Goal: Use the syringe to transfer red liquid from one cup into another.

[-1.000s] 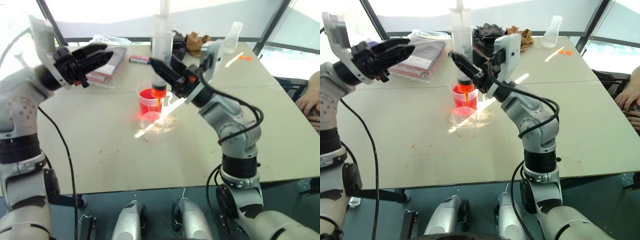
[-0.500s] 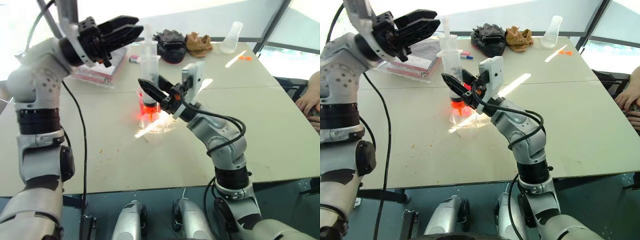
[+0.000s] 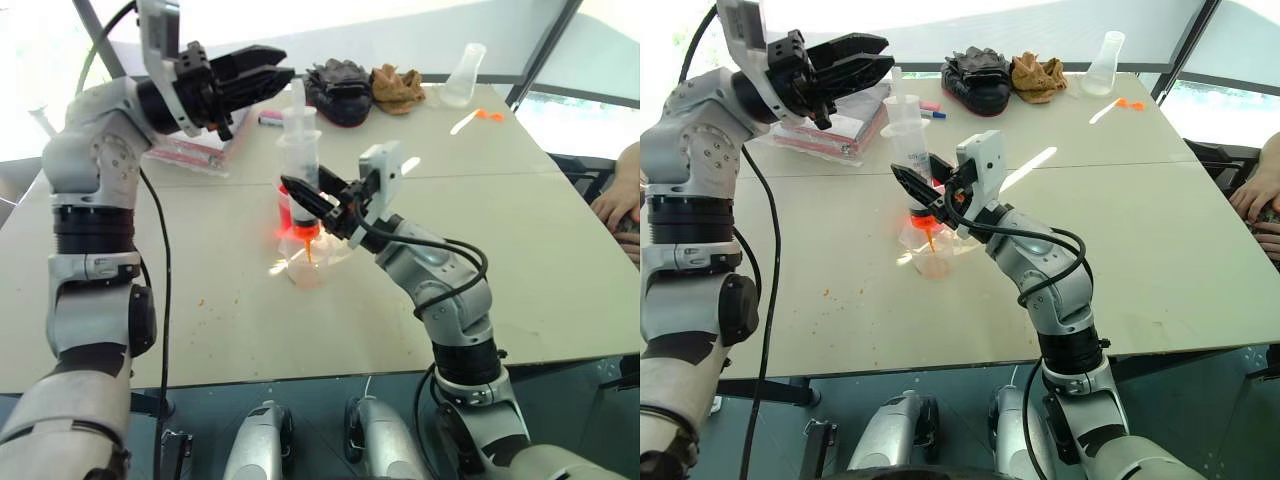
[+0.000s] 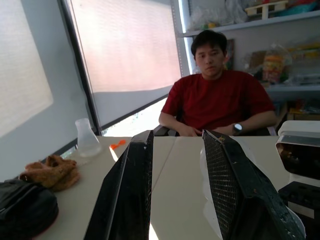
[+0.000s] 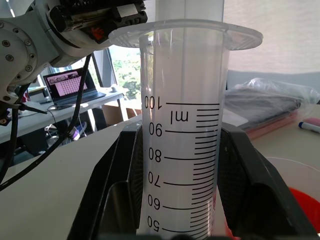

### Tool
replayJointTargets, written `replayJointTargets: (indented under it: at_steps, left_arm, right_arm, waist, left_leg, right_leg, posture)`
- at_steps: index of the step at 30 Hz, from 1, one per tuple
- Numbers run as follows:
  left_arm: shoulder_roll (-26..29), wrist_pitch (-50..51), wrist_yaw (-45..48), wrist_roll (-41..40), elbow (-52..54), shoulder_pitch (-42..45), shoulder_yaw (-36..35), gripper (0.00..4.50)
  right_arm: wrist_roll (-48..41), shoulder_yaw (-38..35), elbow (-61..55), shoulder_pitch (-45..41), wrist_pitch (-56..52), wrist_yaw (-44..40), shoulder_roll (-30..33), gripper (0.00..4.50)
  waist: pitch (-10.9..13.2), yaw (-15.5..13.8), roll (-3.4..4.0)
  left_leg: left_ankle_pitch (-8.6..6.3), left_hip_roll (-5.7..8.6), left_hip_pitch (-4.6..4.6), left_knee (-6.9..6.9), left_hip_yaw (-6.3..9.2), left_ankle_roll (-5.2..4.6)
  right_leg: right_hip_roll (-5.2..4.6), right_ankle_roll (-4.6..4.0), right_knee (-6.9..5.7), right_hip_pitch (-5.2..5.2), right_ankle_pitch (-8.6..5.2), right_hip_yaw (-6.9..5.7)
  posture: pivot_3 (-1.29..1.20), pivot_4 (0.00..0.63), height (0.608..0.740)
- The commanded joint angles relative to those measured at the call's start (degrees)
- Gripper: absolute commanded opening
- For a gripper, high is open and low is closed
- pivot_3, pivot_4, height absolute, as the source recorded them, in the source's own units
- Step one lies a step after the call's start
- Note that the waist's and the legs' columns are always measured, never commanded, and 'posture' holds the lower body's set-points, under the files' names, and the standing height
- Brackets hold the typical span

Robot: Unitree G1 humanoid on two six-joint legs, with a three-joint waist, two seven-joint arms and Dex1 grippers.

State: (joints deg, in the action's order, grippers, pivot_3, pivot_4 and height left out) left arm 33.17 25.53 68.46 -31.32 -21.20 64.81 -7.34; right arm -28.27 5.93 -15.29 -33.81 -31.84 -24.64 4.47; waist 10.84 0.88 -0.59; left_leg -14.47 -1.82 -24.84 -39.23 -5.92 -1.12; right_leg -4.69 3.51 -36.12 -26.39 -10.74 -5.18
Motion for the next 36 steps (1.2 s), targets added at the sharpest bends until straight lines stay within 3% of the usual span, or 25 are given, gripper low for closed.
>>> replayJointTargets:
  at_steps: [1, 9, 18, 28, 32, 36]
  left_arm:
    - [1.58, 1.03, 1.32, -0.56, 1.65, -0.23, -0.38, 1.62]
    - [3.01, 2.70, 1.43, -1.04, 3.35, -1.42, -1.13, 1.62]
    - [-0.30, 0.49, 1.87, 0.43, 2.63, -0.94, 1.01, 1.62]
    - [1.13, -2.88, 7.70, 4.58, 1.07, -0.32, 5.23, 1.62]
    - [1.38, -2.10, 8.39, 4.42, 1.14, -0.03, 4.90, 0.60]
    - [1.53, -1.88, 8.68, 4.38, 1.96, -0.71, 4.93, 0.00]
  right_arm:
    - [-0.43, -0.40, -1.01, -2.16, 2.04, -0.64, -0.77, 1.43]
    - [-0.76, -0.58, -1.03, -2.10, 1.86, -1.15, -0.72, 1.43]
    - [0.62, 1.04, -0.73, -1.19, 2.40, -2.57, 0.03, 1.43]
    - [3.26, 1.79, 0.77, -1.45, 5.03, -3.88, 0.17, 1.43]
    - [3.41, 1.61, 0.92, -1.54, 5.28, -3.99, -0.02, 1.43]
    - [3.41, 1.60, 0.86, -1.46, 5.47, -3.77, -0.34, 1.43]
  waist:
    - [0.00, 0.00, 0.00]
    - [0.00, -0.10, 0.00]
    - [0.00, -0.05, 0.00]
    - [0.00, 0.00, 0.00]
    - [0.00, -0.14, 0.00]
    - [0.00, -0.05, -0.01]
  left_leg:
    - [0.00, 0.00, 0.00, 0.00, 0.00, 0.00]
    - [-0.01, -0.01, 0.00, 0.00, 0.01, -0.01]
    - [-0.01, 0.00, 0.00, 0.00, 0.00, -0.01]
    - [-0.01, 0.00, 0.00, 0.00, 0.00, -0.01]
    - [-0.01, 0.00, 0.00, 0.00, 0.00, -0.02]
    - [-0.02, 0.00, 0.00, 0.00, 0.00, -0.03]
  right_leg:
    - [0.00, 0.00, 0.00, 0.00, 0.00, 0.00]
    - [-0.01, 0.00, 0.00, 0.00, 0.00, 0.01]
    - [-0.01, 0.00, 0.01, 0.00, 0.00, 0.01]
    - [0.01, 0.00, 0.00, -0.01, 0.00, 0.01]
    - [-0.01, 0.00, 0.02, 0.01, -0.01, 0.01]
    - [-0.01, 0.00, 0.02, 0.00, -0.01, 0.01]
  posture:
    - [0.00, 0.150, 0.740]
    - [0.00, 0.150, 0.740]
    - [0.00, 0.150, 0.740]
    - [0.00, 0.150, 0.740]
    - [0.00, 0.150, 0.740]
    - [0.00, 0.150, 0.740]
